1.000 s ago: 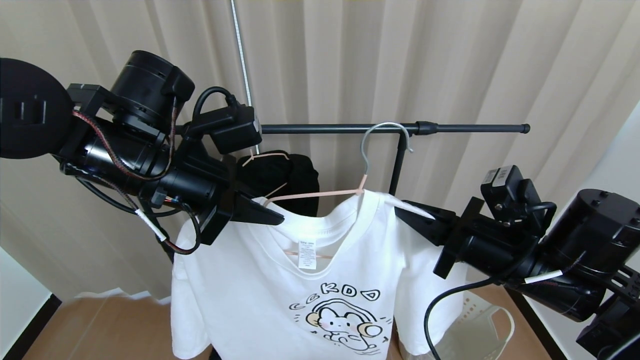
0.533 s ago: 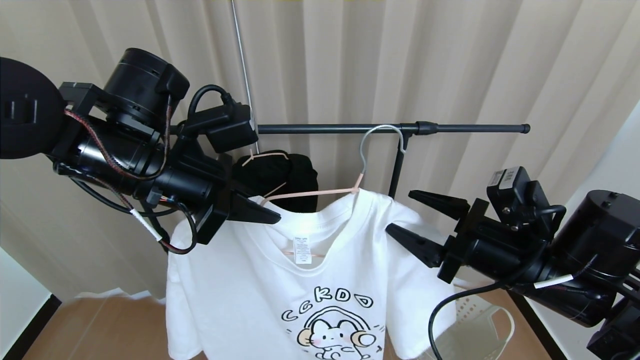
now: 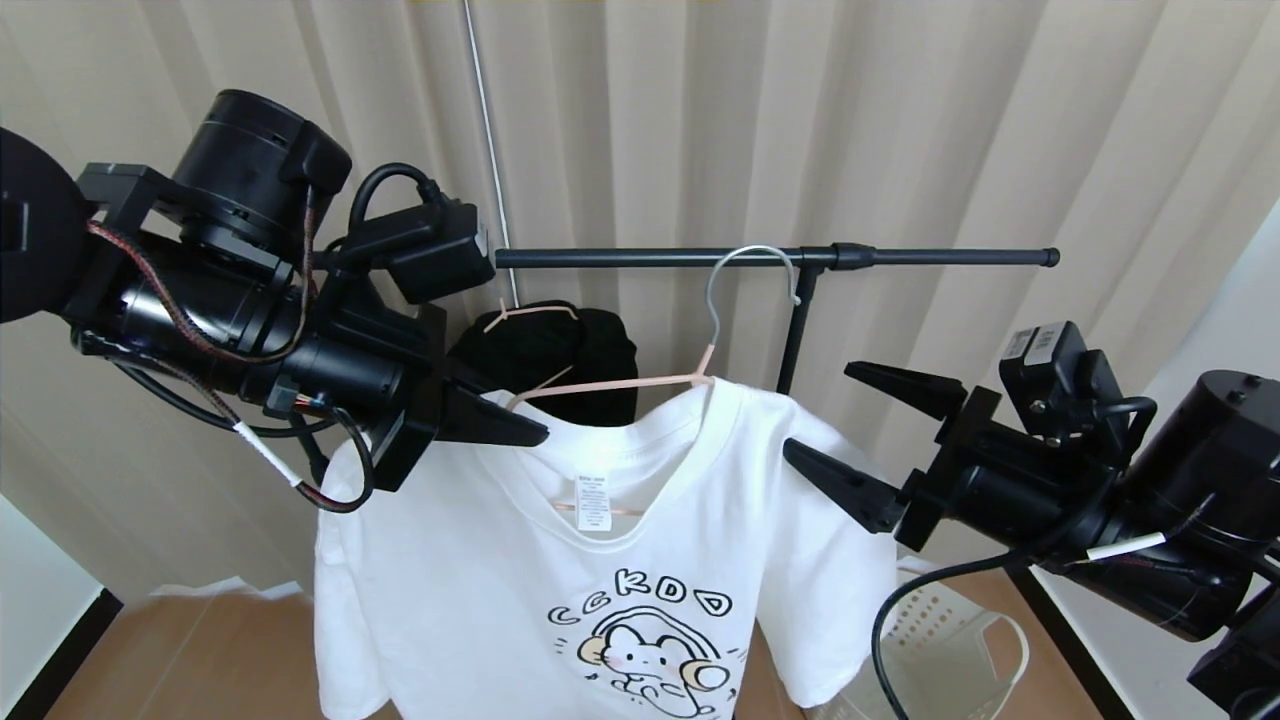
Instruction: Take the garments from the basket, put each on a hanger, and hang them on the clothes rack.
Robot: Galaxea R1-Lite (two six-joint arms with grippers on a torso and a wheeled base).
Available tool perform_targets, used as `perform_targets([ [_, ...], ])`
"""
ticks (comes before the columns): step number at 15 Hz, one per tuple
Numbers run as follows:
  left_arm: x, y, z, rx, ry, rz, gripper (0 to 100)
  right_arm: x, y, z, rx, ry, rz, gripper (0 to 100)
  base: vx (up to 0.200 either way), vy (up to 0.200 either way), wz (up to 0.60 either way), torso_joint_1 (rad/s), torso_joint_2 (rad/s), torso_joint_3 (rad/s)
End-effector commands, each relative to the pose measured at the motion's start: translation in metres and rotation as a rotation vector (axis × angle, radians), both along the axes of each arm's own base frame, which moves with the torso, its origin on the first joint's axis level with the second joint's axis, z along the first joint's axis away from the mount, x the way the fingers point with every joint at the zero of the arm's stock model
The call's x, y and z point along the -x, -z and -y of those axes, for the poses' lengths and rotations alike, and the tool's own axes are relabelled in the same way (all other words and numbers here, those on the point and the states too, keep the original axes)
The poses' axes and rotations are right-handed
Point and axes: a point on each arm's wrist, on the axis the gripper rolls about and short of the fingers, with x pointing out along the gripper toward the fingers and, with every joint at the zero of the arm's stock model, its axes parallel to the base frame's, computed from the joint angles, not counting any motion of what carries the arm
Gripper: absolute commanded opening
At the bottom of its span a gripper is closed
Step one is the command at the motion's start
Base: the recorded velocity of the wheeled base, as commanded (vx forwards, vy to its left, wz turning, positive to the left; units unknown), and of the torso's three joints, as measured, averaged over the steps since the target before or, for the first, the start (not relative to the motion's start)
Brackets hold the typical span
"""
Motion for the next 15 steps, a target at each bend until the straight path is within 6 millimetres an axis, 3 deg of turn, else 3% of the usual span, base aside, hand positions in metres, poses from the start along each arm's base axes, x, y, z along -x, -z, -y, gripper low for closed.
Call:
perform_targets([
  [1, 0.001, -0.001, -0.004, 0.009, -0.012, 0.018, 0, 0.004, -0.003, 0.002, -0.003, -0.012, 0.008, 100, 0.000, 0.000, 0.00, 0.000, 0.00, 0.000],
  [9, 0.001, 0.008, -0.015, 0.117, -0.097, 0.145, 0, -0.003, -0.001, 0.011, 0.002, 0.021, 0.007, 100, 0.000, 0.000, 0.00, 0.000, 0.00, 0.000],
  [15, 0.009, 0.021, -0.021, 0.155, -0.115, 0.205, 0, -0.016, 0.018, 0.011, 0.091, 0.044, -0.002, 100, 0.000, 0.000, 0.00, 0.000, 0.00, 0.000],
])
